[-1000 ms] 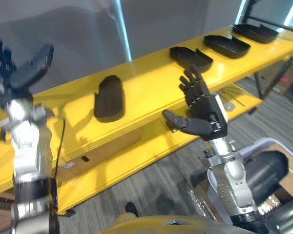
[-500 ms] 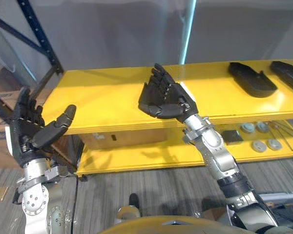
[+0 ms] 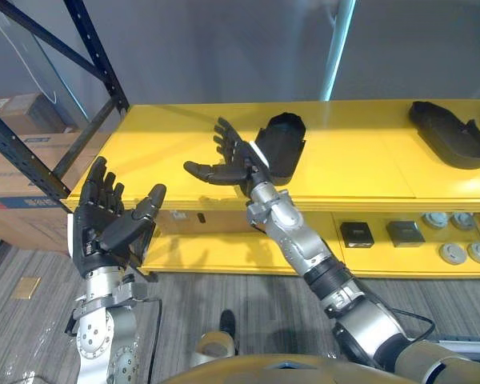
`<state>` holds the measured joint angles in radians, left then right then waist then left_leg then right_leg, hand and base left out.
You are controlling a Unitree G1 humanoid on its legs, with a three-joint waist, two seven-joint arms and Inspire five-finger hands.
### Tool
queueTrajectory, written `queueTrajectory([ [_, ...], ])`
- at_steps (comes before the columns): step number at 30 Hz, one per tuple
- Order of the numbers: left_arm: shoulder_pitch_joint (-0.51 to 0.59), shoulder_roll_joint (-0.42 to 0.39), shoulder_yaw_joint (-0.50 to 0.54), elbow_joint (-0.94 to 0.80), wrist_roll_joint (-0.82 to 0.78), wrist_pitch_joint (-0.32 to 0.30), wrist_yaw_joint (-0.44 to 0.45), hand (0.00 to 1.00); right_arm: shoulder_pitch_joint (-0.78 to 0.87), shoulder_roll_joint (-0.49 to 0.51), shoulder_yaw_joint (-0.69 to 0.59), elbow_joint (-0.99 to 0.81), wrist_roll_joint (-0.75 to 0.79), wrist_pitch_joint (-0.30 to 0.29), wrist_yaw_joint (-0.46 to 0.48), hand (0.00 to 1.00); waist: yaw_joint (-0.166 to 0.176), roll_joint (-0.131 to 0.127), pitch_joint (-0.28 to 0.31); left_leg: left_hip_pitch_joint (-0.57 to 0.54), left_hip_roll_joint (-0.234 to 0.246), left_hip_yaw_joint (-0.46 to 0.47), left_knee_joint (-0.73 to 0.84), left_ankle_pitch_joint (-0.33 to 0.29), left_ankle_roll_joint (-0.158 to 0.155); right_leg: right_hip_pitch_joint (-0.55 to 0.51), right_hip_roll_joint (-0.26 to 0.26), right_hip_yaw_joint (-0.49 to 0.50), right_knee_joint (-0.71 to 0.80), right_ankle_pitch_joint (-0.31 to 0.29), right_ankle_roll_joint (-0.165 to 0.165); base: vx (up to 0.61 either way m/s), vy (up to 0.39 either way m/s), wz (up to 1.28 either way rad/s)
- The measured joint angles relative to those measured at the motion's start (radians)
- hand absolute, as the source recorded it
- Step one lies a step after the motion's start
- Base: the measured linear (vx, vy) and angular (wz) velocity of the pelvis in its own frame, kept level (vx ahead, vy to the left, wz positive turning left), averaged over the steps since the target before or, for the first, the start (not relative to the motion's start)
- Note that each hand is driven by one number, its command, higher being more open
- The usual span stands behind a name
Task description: Walk over and take three plastic housings, then place them on the shelf
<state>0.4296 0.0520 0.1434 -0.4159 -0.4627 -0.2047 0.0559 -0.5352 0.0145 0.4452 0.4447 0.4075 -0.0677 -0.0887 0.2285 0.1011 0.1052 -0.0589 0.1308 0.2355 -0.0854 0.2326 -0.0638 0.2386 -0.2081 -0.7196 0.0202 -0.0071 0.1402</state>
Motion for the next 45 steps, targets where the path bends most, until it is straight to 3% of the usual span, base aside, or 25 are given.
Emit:
queueTrajectory([
  [9, 0.000, -0.003, -0.097, 0.000, -0.001, 0.000, 0.021, 1.00, -0.137, 0.015, 0.000, 0.115, 0.011, 0.046, -0.083, 1.00, 0.014, 0.015, 0.027, -0.004, -0.001, -0.023, 0.001, 0.002, -0.003, -0.015, -0.017, -0.017, 0.072, -0.053, 0.003, -0.01, -0.007, 0.07],
  [17, -0.001, -0.003, -0.150, 0.000, -0.002, 0.000, 0.044, 1.00, -0.144, 0.044, 0.009, 0.130, -0.050, 0.086, -0.302, 1.00, 0.014, 0.021, 0.032, -0.006, 0.002, -0.016, 0.001, 0.008, 0.003, -0.049, -0.039, -0.003, 0.142, -0.099, 0.003, 0.00, -0.026, -0.02],
  [22, -0.003, -0.003, -0.187, 0.000, -0.002, 0.000, 0.055, 1.00, -0.143, 0.044, -0.010, 0.134, -0.089, 0.124, -0.392, 1.00, 0.009, 0.028, 0.036, -0.006, 0.003, 0.004, 0.002, 0.008, 0.003, -0.079, -0.054, 0.024, 0.175, -0.114, 0.004, -0.02, -0.029, -0.13],
  [27, -0.019, -0.002, -0.208, 0.001, -0.007, 0.000, 0.073, 1.00, -0.143, 0.042, -0.045, 0.142, -0.132, 0.124, -0.447, 1.00, -0.002, 0.043, 0.049, -0.006, 0.002, 0.012, 0.002, 0.008, 0.004, -0.095, -0.063, 0.038, 0.197, -0.122, 0.003, -0.04, -0.017, -0.06],
  [34, -0.036, 0.006, -0.245, 0.024, -0.010, -0.001, 0.078, 1.00, -0.143, 0.030, -0.121, 0.153, -0.161, 0.121, -0.444, 1.00, -0.014, 0.045, 0.052, -0.006, 0.002, 0.022, 0.002, 0.008, 0.007, -0.111, -0.073, 0.051, 0.218, -0.132, 0.002, -0.03, -0.016, -0.04],
  [37, -0.041, 0.006, -0.252, 0.045, -0.016, -0.001, 0.077, 1.00, -0.143, 0.018, -0.123, 0.153, -0.168, 0.107, -0.424, 1.00, -0.027, 0.058, 0.060, -0.006, 0.001, 0.030, 0.002, 0.010, 0.010, -0.118, -0.078, 0.055, 0.230, -0.136, 0.003, -0.03, -0.018, -0.04],
  [41, -0.041, 0.006, -0.252, 0.061, -0.016, -0.001, 0.077, 1.00, -0.141, 0.012, -0.121, 0.153, -0.166, 0.087, -0.335, 1.00, -0.038, 0.058, 0.061, -0.006, 0.001, 0.033, 0.002, 0.011, 0.011, -0.126, -0.082, 0.061, 0.242, -0.142, 0.002, -0.01, -0.009, -0.02],
  [45, -0.043, 0.007, -0.252, 0.062, -0.015, -0.001, 0.069, 1.00, -0.120, -0.044, -0.079, 0.135, -0.164, 0.019, -0.126, 1.00, -0.043, 0.057, 0.061, -0.004, 0.001, 0.035, 0.002, 0.011, 0.012, -0.127, -0.083, 0.065, 0.241, -0.142, 0.002, -0.01, -0.010, -0.02],
])
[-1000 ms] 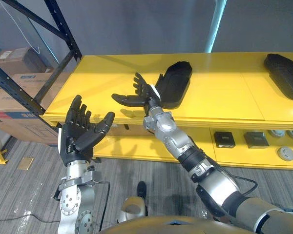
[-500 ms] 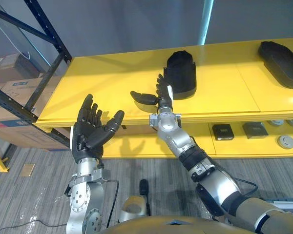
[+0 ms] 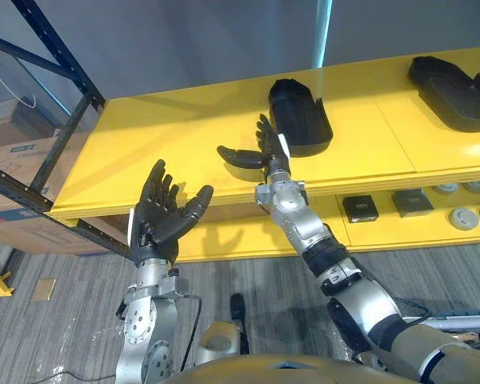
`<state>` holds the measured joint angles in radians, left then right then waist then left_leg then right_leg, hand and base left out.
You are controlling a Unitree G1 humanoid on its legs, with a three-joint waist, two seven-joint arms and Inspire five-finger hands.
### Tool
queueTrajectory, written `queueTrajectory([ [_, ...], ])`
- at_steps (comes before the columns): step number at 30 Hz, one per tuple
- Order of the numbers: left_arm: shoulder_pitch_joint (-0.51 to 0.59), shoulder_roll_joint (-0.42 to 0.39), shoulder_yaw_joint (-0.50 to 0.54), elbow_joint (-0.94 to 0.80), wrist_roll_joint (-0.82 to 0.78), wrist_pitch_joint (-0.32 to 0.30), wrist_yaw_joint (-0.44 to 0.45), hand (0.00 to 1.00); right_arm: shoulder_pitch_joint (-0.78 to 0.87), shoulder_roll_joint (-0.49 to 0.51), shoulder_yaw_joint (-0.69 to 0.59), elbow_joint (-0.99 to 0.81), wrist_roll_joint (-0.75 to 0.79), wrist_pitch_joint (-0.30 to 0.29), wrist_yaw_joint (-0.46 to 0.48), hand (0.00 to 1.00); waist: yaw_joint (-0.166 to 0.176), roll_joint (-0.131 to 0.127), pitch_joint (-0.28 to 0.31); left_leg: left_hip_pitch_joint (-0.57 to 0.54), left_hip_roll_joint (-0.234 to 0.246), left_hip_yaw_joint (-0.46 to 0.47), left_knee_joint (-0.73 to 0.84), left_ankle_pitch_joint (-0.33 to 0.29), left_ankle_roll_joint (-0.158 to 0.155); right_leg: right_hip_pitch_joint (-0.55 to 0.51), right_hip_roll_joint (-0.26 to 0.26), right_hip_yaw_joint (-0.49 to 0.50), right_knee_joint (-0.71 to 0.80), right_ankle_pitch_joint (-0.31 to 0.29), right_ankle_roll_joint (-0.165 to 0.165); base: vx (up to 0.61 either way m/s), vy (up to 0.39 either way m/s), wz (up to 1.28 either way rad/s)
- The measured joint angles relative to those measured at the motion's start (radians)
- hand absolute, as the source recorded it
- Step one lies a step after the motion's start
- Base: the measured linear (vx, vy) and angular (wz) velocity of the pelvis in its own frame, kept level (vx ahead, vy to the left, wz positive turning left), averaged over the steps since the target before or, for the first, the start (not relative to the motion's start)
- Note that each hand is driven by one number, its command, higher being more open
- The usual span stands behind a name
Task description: Walk over and take three plastic housings, then place them on the shelf
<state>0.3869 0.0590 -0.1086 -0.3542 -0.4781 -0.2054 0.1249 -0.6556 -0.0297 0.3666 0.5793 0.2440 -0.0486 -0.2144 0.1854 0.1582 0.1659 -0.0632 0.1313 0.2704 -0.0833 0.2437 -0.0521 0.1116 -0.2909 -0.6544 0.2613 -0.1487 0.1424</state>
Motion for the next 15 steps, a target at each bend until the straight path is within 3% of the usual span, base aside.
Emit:
queueTrajectory([
  [3, 0.000, 0.001, 0.014, 0.007, 0.000, 0.000, -0.025, 1.00, 0.067, -0.080, 0.059, -0.141, -0.065, -0.054, 0.170, 1.00, -0.003, -0.002, 0.001, 0.005, 0.001, 0.003, 0.000, 0.000, 0.000, 0.007, 0.002, 0.000, -0.003, 0.005, 0.007, 0.00, 0.000, 0.00],
  [8, 0.005, 0.030, 0.057, 0.030, 0.000, -0.001, -0.057, 1.00, 0.115, -0.233, 0.000, -0.518, -0.122, -0.077, 0.308, 1.00, -0.029, -0.036, 0.011, 0.024, 0.008, 0.011, 0.000, -0.002, -0.002, 0.028, 0.014, 0.004, -0.025, 0.015, 0.015, -0.02, -0.006, -0.03],
  [11, 0.009, 0.041, 0.081, 0.050, 0.000, -0.001, -0.064, 1.00, 0.108, -0.306, -0.110, -0.596, -0.126, -0.097, 0.354, 1.00, -0.032, -0.056, 0.004, 0.040, 0.013, 0.032, 0.000, -0.008, -0.003, 0.035, 0.019, 0.025, -0.042, 0.028, 0.014, -0.03, -0.006, -0.21],
  [12, 0.013, 0.042, 0.096, 0.051, 0.000, -0.001, -0.065, 1.00, 0.091, -0.363, -0.155, -0.604, -0.171, -0.097, 0.380, 1.00, -0.050, -0.067, -0.001, 0.041, 0.014, 0.034, -0.001, -0.009, -0.003, 0.039, 0.024, 0.027, -0.056, 0.037, 0.013, -0.04, 0.000, -0.11],
  [14, 0.014, 0.049, 0.099, 0.051, -0.001, -0.001, -0.070, 1.00, 0.081, -0.439, -0.169, -0.604, -0.224, -0.096, 0.409, 1.00, -0.059, -0.074, -0.005, 0.041, 0.017, 0.037, -0.001, -0.009, -0.003, 0.045, 0.033, 0.027, -0.078, 0.051, 0.013, -0.05, 0.001, -0.07],
  [15, 0.016, 0.058, 0.096, 0.051, -0.001, -0.001, -0.083, 1.00, 0.065, -0.523, -0.149, -0.596, -0.300, -0.095, 0.439, 1.00, -0.069, -0.076, -0.006, 0.041, 0.020, 0.039, -0.001, -0.009, -0.003, 0.049, 0.040, 0.029, -0.093, 0.060, 0.010, -0.04, 0.002, -0.07],
])
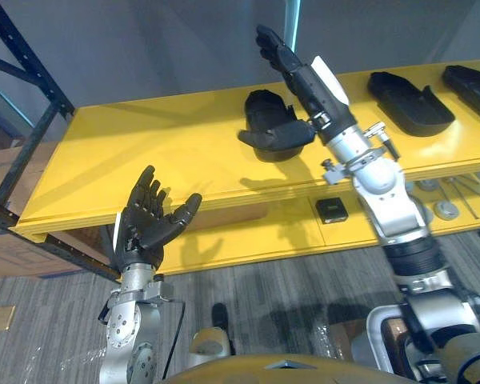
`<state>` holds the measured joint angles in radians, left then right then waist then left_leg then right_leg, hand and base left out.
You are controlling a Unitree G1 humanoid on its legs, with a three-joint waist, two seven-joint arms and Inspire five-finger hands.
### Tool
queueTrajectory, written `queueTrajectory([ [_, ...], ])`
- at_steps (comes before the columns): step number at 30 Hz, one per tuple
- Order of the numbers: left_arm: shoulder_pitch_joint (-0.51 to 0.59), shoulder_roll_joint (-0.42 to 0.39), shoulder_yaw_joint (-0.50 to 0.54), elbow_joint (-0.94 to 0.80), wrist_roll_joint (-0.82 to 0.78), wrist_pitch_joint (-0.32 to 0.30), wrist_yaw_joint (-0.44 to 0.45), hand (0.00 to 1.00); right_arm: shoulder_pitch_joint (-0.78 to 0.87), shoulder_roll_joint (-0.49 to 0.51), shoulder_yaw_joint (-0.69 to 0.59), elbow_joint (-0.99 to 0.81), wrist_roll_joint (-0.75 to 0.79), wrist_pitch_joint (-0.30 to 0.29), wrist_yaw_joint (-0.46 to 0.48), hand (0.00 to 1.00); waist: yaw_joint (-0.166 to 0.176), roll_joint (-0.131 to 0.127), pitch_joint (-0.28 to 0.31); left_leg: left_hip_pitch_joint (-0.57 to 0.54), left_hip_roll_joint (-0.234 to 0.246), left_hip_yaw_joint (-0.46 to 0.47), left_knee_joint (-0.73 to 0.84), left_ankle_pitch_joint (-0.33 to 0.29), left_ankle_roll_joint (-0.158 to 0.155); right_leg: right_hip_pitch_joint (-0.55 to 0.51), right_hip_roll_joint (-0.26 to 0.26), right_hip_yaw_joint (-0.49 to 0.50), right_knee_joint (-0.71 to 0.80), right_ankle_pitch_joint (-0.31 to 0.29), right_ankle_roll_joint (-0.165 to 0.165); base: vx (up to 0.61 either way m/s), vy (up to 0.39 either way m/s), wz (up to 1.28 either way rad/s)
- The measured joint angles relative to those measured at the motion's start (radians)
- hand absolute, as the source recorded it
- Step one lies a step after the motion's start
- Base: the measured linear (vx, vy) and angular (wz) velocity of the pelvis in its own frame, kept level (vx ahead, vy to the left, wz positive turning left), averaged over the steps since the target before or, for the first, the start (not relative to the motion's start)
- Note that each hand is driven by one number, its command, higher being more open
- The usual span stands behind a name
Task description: Walk over and take three plastic housings, then place them on the shelf
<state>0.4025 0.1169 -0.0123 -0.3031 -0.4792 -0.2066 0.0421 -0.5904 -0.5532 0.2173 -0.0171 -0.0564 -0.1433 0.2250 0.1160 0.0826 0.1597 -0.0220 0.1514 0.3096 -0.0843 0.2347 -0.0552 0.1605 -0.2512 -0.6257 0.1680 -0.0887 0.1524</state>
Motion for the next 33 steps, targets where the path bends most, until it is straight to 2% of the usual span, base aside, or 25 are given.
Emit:
queueTrajectory([
  [3, 0.002, 0.004, -0.020, 0.000, 0.000, 0.000, -0.024, 1.00, -0.036, -0.126, 0.083, 0.054, -0.096, 0.001, 0.030, 1.00, -0.007, -0.001, -0.001, 0.000, 0.004, -0.001, 0.000, 0.000, 0.001, 0.013, 0.013, -0.004, -0.032, 0.022, 0.002, -0.06, 0.005, -0.01],
  [8, 0.019, 0.012, -0.035, 0.001, 0.000, 0.000, -0.029, 1.00, -0.061, -0.182, 0.122, 0.135, -0.139, 0.014, 0.037, 1.00, 0.004, -0.005, -0.002, 0.000, -0.001, -0.012, -0.001, 0.002, 0.003, 0.034, 0.019, -0.020, -0.053, 0.038, 0.005, -0.01, -0.004, 0.07],
  [10, 0.029, 0.022, -0.033, 0.001, 0.000, 0.000, -0.030, 1.00, -0.069, -0.204, 0.129, 0.146, -0.139, 0.029, 0.064, 1.00, 0.018, -0.010, -0.004, 0.000, -0.002, -0.016, -0.001, 0.003, 0.003, 0.041, 0.021, -0.027, -0.060, 0.040, 0.007, -0.01, -0.008, 0.09],
  [15, 0.038, 0.038, -0.029, 0.000, 0.000, 0.012, -0.062, 1.00, -0.131, -0.211, 0.196, 0.255, -0.138, 0.072, 0.125, 1.00, 0.044, -0.029, -0.014, 0.003, -0.002, -0.030, -0.001, 0.006, 0.002, 0.059, 0.026, -0.043, -0.067, 0.040, 0.007, -0.03, -0.017, 0.09],
  [23, 0.039, 0.040, -0.030, 0.000, 0.000, 0.056, -0.077, 1.00, -0.196, -0.211, 0.274, 0.417, -0.154, 0.070, 0.149, 1.00, 0.071, -0.030, -0.013, 0.005, -0.002, -0.039, -0.004, 0.003, -0.001, 0.068, 0.029, -0.051, -0.067, 0.037, -0.001, -0.07, 0.011, 0.03],
  [27, 0.040, 0.040, -0.028, 0.000, 0.000, 0.059, -0.079, 1.00, -0.223, -0.202, 0.305, 0.485, -0.154, 0.077, 0.184, 1.00, 0.082, -0.034, -0.011, 0.005, -0.001, -0.041, -0.004, 0.004, 0.000, 0.068, 0.029, -0.052, -0.068, 0.038, -0.001, -0.06, 0.009, 0.01],
  [31, 0.038, 0.040, -0.029, 0.000, 0.000, 0.063, -0.080, 1.00, -0.243, -0.171, 0.324, 0.572, -0.153, 0.118, 0.188, 1.00, 0.095, -0.036, -0.009, 0.005, -0.001, -0.041, -0.004, 0.005, 0.000, 0.068, 0.029, -0.052, -0.068, 0.038, -0.001, -0.01, 0.000, 0.00],
  [33, 0.035, 0.040, -0.029, 0.000, 0.000, 0.083, -0.079, 1.00, -0.261, -0.135, 0.324, 0.655, -0.154, 0.171, 0.189, 1.00, 0.103, -0.037, -0.009, 0.004, -0.002, -0.041, -0.002, 0.010, 0.007, 0.068, 0.029, -0.052, -0.066, 0.039, -0.001, 0.00, 0.000, 0.00],
])
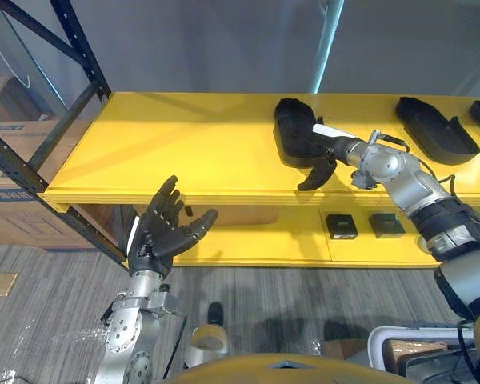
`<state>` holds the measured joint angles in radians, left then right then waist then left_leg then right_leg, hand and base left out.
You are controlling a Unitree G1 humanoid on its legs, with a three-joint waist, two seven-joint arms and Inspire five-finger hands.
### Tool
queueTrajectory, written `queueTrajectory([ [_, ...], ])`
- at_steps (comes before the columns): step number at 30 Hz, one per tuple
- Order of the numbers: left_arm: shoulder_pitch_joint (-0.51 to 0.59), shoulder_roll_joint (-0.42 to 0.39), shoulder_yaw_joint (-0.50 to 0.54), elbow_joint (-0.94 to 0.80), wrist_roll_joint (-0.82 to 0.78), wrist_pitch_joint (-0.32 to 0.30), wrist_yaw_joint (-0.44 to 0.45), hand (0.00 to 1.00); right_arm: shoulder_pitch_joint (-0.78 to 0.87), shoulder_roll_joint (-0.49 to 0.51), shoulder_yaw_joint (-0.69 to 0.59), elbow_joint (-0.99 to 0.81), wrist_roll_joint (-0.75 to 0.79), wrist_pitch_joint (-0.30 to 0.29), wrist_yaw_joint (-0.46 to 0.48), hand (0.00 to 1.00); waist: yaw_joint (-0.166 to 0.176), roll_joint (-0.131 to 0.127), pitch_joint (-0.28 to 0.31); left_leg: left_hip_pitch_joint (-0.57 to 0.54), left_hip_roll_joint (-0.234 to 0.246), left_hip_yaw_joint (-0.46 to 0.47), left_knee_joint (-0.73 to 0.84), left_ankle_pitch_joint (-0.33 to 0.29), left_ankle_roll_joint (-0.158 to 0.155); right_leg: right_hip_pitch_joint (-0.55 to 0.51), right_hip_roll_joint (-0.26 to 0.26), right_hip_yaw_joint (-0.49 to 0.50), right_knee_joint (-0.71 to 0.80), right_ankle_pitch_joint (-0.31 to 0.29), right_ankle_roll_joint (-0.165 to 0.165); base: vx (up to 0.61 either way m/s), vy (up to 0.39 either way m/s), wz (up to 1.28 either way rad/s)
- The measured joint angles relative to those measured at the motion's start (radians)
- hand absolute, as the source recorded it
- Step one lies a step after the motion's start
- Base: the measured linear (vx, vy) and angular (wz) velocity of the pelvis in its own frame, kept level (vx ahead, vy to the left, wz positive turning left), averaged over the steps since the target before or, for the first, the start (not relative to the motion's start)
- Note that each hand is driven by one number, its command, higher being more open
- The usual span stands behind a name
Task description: Walk over and take three plastic housings, then place them on the shelf
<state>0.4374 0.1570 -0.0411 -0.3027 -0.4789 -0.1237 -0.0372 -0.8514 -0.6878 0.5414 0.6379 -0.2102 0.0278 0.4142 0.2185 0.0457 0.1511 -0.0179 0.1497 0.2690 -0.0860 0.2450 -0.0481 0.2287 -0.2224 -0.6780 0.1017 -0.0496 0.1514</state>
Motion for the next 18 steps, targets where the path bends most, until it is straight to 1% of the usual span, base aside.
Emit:
queueTrajectory([
  [3, -0.003, 0.000, 0.000, 0.000, 0.000, 0.018, 0.003, 1.00, -0.011, 0.034, 0.000, 0.063, -0.002, 0.047, 0.012, 1.00, 0.001, -0.002, 0.003, -0.003, 0.000, -0.001, 0.000, 0.000, 0.000, -0.002, 0.000, -0.001, 0.000, 0.003, 0.005, 0.00, 0.000, 0.00],
  [6, -0.007, -0.001, 0.000, 0.000, 0.000, 0.024, 0.005, 1.00, -0.026, 0.038, 0.000, 0.080, -0.002, 0.062, 0.014, 1.00, 0.000, -0.001, 0.006, -0.004, 0.000, -0.001, 0.000, 0.000, 0.000, -0.003, 0.000, -0.001, 0.001, 0.002, 0.004, -0.03, -0.006, 0.00],
  [8, -0.011, -0.001, 0.000, -0.001, 0.000, 0.031, 0.005, 1.00, -0.046, 0.049, 0.000, 0.116, -0.013, 0.077, 0.010, 1.00, 0.000, 0.000, 0.008, -0.005, 0.000, -0.001, 0.000, -0.003, -0.004, -0.004, 0.000, -0.001, 0.001, -0.002, -0.003, -0.02, -0.003, 0.00],
  [12, -0.019, -0.001, 0.000, -0.001, 0.000, 0.041, 0.007, 1.00, -0.075, 0.061, -0.001, 0.146, -0.021, 0.119, -0.001, 1.00, 0.002, 0.001, 0.015, -0.011, 0.001, -0.001, 0.000, -0.006, -0.008, -0.012, -0.001, 0.000, 0.002, -0.005, -0.006, 0.00, 0.000, 0.00],
  [18, -0.053, -0.001, 0.002, -0.002, 0.000, 0.042, 0.016, 1.00, -0.091, 0.061, -0.003, 0.154, -0.022, 0.121, -0.010, 1.00, -0.002, 0.003, 0.032, -0.011, 0.003, 0.001, 0.000, -0.007, -0.005, -0.017, -0.002, 0.002, 0.008, -0.007, -0.008, 0.00, 0.000, 0.00],
])
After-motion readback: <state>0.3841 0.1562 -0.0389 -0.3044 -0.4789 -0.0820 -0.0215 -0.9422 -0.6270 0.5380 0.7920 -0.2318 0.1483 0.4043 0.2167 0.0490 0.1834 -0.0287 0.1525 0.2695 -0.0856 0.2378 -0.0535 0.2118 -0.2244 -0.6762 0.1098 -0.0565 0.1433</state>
